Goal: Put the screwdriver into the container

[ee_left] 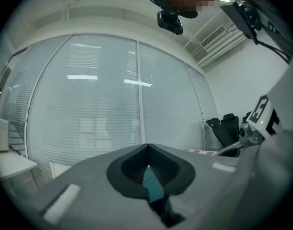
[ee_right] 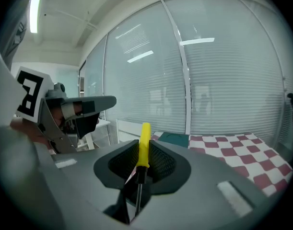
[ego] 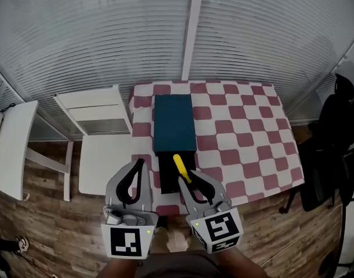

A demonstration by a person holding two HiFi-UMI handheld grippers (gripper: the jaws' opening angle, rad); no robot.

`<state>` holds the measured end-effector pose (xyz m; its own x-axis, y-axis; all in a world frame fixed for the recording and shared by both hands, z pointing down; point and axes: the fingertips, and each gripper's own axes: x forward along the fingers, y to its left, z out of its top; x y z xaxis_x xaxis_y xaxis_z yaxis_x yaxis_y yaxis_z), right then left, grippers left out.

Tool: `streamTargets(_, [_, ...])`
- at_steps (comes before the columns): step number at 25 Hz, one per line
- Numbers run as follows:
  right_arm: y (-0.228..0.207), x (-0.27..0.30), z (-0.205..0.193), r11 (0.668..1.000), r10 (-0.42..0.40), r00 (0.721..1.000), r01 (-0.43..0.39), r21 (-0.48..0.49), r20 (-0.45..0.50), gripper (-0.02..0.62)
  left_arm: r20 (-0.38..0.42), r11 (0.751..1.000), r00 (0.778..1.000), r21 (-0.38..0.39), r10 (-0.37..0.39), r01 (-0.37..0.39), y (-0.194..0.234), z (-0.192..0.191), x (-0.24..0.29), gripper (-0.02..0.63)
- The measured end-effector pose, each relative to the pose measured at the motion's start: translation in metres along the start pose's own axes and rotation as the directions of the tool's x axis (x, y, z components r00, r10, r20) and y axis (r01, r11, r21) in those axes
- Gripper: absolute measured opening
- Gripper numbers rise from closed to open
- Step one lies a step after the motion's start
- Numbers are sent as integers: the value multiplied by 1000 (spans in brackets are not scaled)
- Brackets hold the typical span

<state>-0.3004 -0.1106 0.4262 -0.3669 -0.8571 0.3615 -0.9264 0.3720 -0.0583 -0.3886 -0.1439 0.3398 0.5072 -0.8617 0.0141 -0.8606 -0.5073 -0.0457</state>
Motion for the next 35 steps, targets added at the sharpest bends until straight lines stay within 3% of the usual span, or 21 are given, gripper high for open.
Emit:
streamTargets(10, [-12,44,-76,999,-26,972,36,38,-234,91,-107,998,994,-49,-31,26,15,-51,18,0])
streamTargets(20, [-19,74,-115,998,-3,916,29,58,-402,94,-162,996,986,-85,-50,36,29,-81,43,0])
streamTargets(30, [-16,75,-115,998,21,915,7,67,-402,144,-154,995,987,-86,-53,40,26,-79,46,0])
streamTargets(35, [-18,63,-94,998,12,947,9,63,-322,140,-139,997,989,-75,-45,35,20,-67,39,0])
